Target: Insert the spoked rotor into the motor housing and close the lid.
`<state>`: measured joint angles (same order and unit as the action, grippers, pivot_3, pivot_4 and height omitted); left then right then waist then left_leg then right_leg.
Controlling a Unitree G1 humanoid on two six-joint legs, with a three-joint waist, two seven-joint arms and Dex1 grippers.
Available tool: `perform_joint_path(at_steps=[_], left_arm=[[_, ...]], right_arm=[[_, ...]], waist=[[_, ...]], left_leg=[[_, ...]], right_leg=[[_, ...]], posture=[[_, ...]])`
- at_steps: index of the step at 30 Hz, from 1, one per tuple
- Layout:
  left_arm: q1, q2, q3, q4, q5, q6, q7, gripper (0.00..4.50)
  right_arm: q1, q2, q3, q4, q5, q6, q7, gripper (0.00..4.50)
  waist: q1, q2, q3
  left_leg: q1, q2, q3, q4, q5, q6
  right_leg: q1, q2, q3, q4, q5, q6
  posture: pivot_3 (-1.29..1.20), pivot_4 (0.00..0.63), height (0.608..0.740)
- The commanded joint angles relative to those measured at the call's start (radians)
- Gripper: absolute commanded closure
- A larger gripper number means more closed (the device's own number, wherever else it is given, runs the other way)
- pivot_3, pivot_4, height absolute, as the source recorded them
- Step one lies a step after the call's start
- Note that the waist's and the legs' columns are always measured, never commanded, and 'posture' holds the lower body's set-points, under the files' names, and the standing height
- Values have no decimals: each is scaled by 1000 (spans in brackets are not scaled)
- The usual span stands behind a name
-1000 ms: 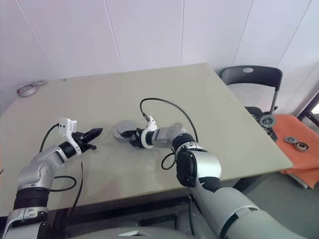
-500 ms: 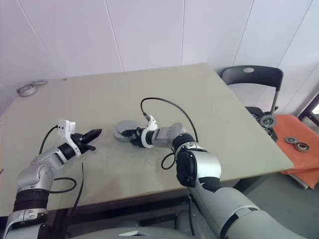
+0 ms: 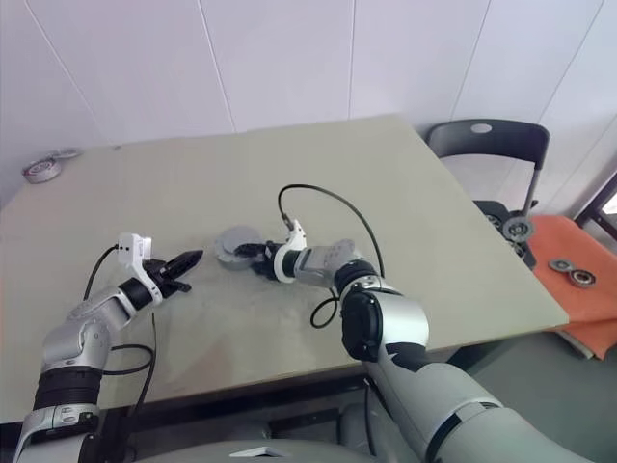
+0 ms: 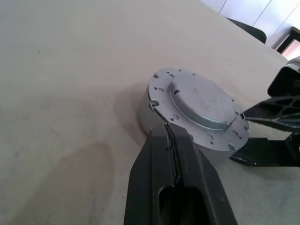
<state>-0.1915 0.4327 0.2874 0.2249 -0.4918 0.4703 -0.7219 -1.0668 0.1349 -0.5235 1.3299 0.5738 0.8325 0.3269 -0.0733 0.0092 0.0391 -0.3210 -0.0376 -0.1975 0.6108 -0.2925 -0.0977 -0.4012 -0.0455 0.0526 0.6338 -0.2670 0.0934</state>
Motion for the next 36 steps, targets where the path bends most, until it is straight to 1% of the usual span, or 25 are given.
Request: perform_joint_path(at_steps=[1,3,8,23,25,28,30,31,36], left_arm=[[-19,13,9,-25,-10,-9,-1,4500],[-21,11,7,-23,-8,-10,1,4500],[-28,10,6,-14,-6,-15,2,4500],[-36,1,0,-3,2,-26,10,4500],[-40,0,-3,4,4,-28,9,4500],[-44,-2,-7,11,6,-30,7,4500],[-46,-2,-8,16,6,-32,6,4500],[-47,-2,-8,17,7,-33,6,4500],[-47,-2,-10,21,6,-40,9,4500]], right_arm=[[-21,30,-17,-35,6,-85,-3,1360],[-13,27,-12,-30,-4,-96,-13,1360],[-6,29,-5,-25,-12,-109,-9,1360],[6,10,3,-24,-24,-116,0,1360],[-7,7,-17,-28,4,-82,36,1360],[-41,4,-30,-46,38,-7,150,1360],[-52,3,-29,-54,41,18,193,1360],[-54,3,-30,-56,40,21,202,1360],[-56,-1,-48,-52,45,-4,187,1360]], waist=[[2,0,0],[3,0,0],[3,0,0],[3,0,0],[3,0,0],[1,-1,2],[-2,-1,2],[-2,-1,2],[0,-2,2]], left_leg=[[-1,0,0,0,0,0],[-2,0,0,-1,0,0],[-2,0,0,-1,0,0],[-2,0,1,-1,0,0],[-2,0,1,-1,0,0],[-3,0,1,-1,0,0],[-3,0,1,-1,0,0],[-3,0,1,-2,0,0],[-3,0,1,-4,0,0]], right_leg=[[-1,0,0,0,1,0],[-2,0,0,-1,2,-3],[-1,0,0,-2,0,0],[-1,0,0,-2,0,0],[-1,0,0,-2,0,0],[-2,0,0,-2,0,0],[-2,0,0,-2,1,0],[-3,0,0,-2,3,-3],[-4,-1,1,-3,3,-3]], posture=[[0,0,740],[0,0,740],[0,0,740],[0,0,740],[0,0,740],[0,0,740],[0,0,740],[0,0,740],[0,0,740]])
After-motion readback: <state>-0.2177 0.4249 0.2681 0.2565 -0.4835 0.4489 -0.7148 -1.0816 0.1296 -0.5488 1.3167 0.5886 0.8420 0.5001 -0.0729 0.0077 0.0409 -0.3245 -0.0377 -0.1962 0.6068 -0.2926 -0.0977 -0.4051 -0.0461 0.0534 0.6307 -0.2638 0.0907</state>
